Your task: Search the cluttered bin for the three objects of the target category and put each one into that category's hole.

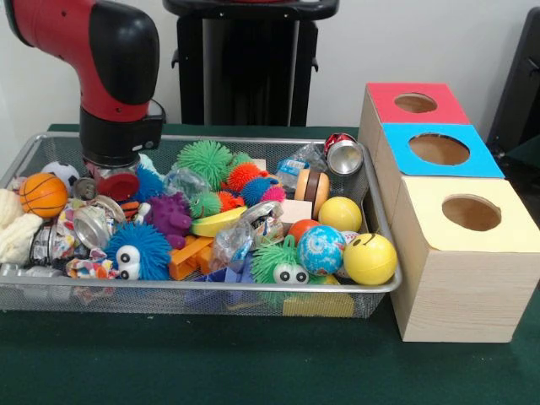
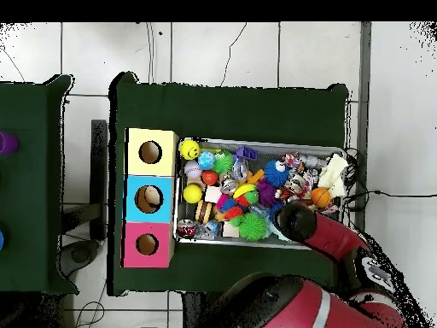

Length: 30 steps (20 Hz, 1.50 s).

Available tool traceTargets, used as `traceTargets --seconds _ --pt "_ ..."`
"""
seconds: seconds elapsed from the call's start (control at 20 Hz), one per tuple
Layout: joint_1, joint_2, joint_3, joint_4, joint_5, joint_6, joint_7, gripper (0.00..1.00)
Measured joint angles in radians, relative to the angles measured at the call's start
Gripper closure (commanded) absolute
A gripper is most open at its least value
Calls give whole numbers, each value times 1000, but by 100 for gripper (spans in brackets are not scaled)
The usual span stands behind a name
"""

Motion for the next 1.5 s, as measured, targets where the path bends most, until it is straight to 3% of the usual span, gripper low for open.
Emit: traceTargets --seconds 0.65,1.5 --pt "98 51 -22 -180 114 274 0 100" --pt "106 53 -22 -193 167 279 0 100"
